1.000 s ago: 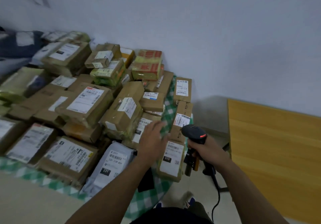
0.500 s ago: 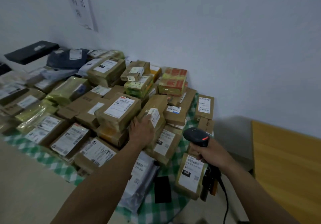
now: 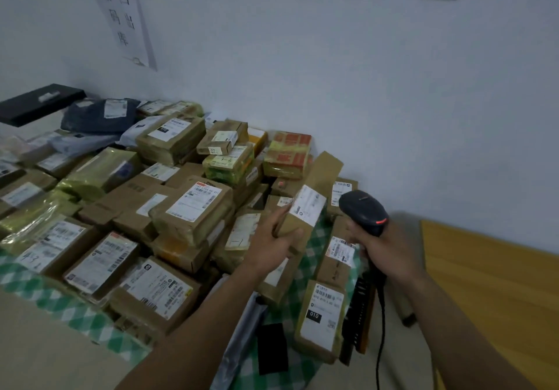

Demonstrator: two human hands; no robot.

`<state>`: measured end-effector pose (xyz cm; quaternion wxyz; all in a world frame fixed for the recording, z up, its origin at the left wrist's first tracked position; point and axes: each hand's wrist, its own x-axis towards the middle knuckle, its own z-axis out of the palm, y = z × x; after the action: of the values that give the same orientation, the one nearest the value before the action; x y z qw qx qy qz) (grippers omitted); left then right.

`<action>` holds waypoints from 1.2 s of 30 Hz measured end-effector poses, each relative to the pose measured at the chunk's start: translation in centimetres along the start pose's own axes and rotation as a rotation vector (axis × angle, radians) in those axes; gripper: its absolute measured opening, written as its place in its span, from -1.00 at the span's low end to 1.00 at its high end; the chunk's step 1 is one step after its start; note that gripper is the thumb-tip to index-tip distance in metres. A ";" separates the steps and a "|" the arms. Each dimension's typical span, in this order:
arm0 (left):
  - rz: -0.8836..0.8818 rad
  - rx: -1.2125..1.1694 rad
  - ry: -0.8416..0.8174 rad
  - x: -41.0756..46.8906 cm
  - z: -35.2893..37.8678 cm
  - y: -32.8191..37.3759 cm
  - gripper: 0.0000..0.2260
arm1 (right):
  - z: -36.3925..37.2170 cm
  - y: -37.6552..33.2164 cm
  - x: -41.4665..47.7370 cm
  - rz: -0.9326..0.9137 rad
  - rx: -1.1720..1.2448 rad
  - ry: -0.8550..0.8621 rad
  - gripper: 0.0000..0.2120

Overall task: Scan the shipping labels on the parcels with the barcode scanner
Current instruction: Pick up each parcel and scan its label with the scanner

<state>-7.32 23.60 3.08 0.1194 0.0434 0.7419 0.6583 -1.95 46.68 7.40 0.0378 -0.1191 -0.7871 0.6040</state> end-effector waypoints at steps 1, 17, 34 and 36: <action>0.003 -0.008 -0.025 0.1 0.5 0.0 -0.49 | -0.5 -0.4 0.0 -0.036 -0.020 0.024 -0.69; 0.116 0.217 -0.318 0.8 0.2 0.6 -0.53 | -4.1 -0.7 -0.4 -0.133 -0.099 0.053 -0.49; 0.177 0.515 -0.001 7.3 -0.4 -1.4 -0.50 | -1.1 1.8 -0.8 0.026 -0.351 -0.093 -0.71; 0.172 0.528 0.001 7.5 -0.4 -1.8 -0.47 | -1.0 1.7 -1.0 0.035 -0.375 -0.093 -0.73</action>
<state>-14.50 24.62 0.48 0.0472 0.1353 0.8815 0.4498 -0.52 47.83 6.17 -0.0321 -0.1099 -0.8845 0.4522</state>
